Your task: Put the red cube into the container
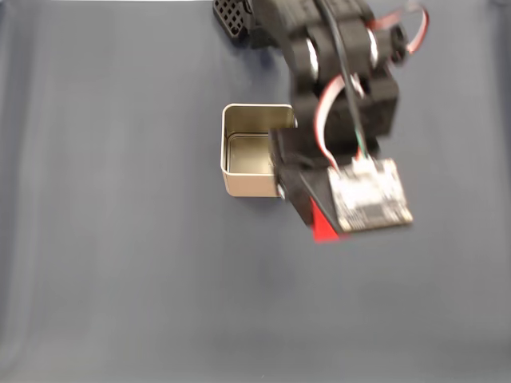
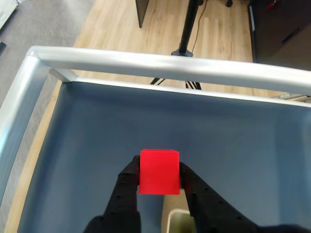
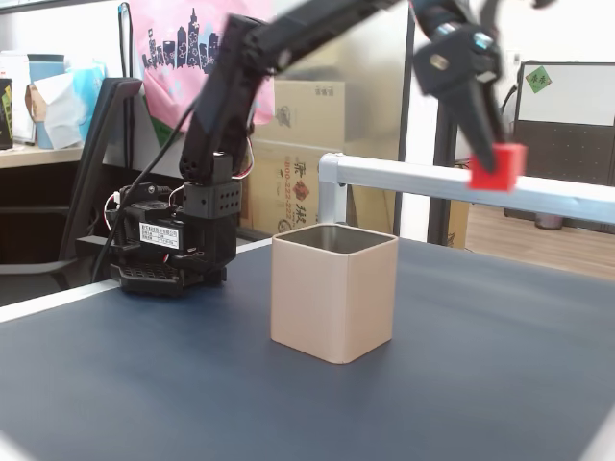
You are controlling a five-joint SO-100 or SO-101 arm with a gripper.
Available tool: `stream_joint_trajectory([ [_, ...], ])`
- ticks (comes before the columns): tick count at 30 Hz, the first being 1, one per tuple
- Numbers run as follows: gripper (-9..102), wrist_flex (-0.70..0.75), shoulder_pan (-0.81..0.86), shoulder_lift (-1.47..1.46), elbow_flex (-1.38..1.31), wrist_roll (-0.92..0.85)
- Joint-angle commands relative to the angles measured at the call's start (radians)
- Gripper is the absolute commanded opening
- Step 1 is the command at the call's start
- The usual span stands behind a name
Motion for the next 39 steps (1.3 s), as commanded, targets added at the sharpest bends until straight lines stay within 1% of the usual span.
stream_joint_trajectory([
  [1, 0, -0.063, 0.034, 0.222, 0.195, -0.037],
  [10, 0, -0.213, 0.152, 0.603, 0.704, -0.107],
  [17, 0, -0.318, 0.224, 0.759, 0.979, -0.135],
  [28, 0, -0.399, 0.229, 0.854, 1.181, -0.13],
  [39, 1, -0.408, 0.23, 0.867, 1.21, -0.126],
])
